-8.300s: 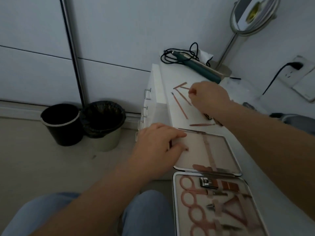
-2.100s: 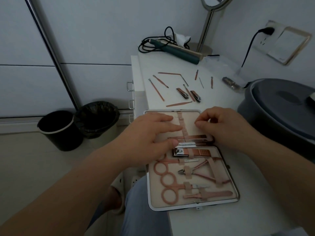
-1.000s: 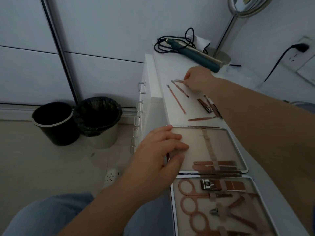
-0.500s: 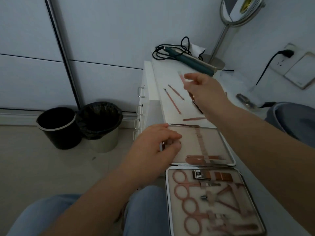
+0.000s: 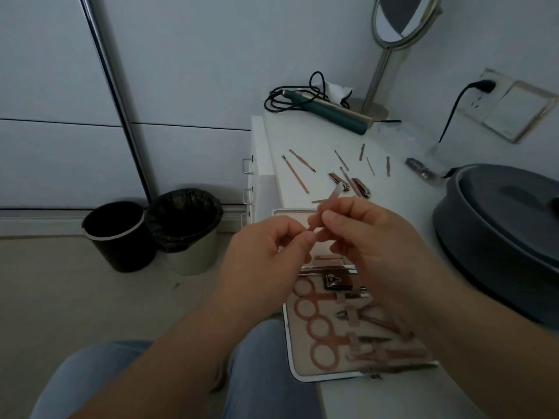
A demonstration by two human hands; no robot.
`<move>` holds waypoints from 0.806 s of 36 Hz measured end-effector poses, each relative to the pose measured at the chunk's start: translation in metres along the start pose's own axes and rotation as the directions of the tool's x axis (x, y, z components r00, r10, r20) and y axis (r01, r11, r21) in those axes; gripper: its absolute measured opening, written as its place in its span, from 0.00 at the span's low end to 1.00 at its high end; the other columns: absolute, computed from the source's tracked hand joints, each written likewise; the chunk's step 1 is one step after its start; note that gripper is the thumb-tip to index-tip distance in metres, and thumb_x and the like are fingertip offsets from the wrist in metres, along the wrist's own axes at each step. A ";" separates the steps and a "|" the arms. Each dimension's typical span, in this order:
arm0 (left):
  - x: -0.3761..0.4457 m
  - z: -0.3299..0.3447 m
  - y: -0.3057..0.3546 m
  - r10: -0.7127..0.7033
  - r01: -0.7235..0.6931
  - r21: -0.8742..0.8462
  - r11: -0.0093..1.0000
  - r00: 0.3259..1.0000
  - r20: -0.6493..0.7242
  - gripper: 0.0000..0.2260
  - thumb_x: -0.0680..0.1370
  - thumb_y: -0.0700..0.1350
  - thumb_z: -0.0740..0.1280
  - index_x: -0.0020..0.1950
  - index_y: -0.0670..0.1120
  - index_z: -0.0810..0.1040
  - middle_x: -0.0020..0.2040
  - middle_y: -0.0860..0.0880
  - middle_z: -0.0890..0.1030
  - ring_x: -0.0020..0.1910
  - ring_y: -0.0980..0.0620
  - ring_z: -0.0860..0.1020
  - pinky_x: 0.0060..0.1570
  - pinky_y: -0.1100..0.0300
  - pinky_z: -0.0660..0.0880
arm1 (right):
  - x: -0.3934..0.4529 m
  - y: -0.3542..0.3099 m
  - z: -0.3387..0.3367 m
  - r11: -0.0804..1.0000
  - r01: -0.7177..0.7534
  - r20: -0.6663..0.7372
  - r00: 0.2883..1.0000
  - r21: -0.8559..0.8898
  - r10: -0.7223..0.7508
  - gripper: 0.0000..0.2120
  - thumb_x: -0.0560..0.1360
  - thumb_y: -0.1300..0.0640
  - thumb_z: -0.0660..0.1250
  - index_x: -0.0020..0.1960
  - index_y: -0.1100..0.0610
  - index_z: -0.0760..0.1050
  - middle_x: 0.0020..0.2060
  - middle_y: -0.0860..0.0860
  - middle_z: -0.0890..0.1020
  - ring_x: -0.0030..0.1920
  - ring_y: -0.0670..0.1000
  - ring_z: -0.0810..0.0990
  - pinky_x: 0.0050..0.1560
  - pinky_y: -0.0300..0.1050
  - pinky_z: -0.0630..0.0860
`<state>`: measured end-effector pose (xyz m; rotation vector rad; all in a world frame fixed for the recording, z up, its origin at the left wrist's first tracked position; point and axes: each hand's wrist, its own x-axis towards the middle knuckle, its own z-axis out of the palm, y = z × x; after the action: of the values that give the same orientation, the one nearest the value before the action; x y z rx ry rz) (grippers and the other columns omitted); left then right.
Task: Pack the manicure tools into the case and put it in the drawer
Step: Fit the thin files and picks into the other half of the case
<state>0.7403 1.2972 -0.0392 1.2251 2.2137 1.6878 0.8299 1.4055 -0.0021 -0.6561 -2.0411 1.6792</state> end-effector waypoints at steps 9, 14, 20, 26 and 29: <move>0.001 -0.004 0.004 -0.019 0.006 0.102 0.995 0.992 0.124 0.08 0.70 0.54 0.64 0.31 0.56 0.76 0.35 0.60 0.79 0.34 0.62 0.75 0.34 0.68 0.69 | -0.004 -0.001 -0.032 0.998 0.066 -0.048 0.997 0.023 -0.064 0.05 0.70 0.55 0.69 0.38 0.49 0.82 0.34 0.49 0.84 0.32 0.44 0.77 0.33 0.37 0.74; 0.005 0.001 0.009 0.006 -0.030 0.134 0.990 0.985 0.173 0.08 0.70 0.56 0.63 0.33 0.58 0.76 0.36 0.63 0.79 0.37 0.66 0.75 0.35 0.71 0.69 | -0.006 0.007 -0.047 0.998 0.053 -0.066 0.996 0.015 -0.052 0.06 0.70 0.57 0.69 0.38 0.49 0.83 0.33 0.49 0.83 0.31 0.43 0.76 0.31 0.35 0.73; 0.011 0.013 0.004 0.089 -0.130 0.250 0.960 0.982 0.169 0.12 0.72 0.55 0.64 0.54 0.56 0.77 0.44 0.64 0.74 0.46 0.65 0.70 0.45 0.69 0.65 | -0.008 0.019 -0.070 0.999 0.014 -0.221 0.975 0.037 -0.005 0.08 0.72 0.59 0.67 0.36 0.50 0.82 0.31 0.49 0.81 0.28 0.43 0.74 0.28 0.35 0.72; 0.013 0.020 -0.010 0.089 -0.185 0.391 0.902 0.964 0.250 0.12 0.74 0.50 0.64 0.57 0.52 0.77 0.57 0.55 0.75 0.58 0.57 0.68 0.63 0.57 0.62 | -0.014 0.038 -0.084 0.992 -0.049 -0.383 0.924 -0.117 0.001 0.08 0.73 0.57 0.67 0.35 0.51 0.80 0.26 0.47 0.80 0.24 0.40 0.73 0.25 0.30 0.72; 0.014 0.020 -0.015 0.091 -0.185 0.378 0.907 0.963 0.254 0.12 0.74 0.51 0.64 0.56 0.52 0.78 0.57 0.55 0.74 0.57 0.59 0.67 0.58 0.64 0.60 | -0.013 0.041 -0.085 0.991 -0.056 -0.421 0.907 -0.125 -0.002 0.06 0.73 0.58 0.67 0.38 0.53 0.78 0.25 0.45 0.80 0.22 0.39 0.72 0.23 0.29 0.70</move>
<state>0.7338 1.3206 -0.0540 1.6104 2.4421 1.0813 0.8941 1.4716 -0.0270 -1.0000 -1.8437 1.2793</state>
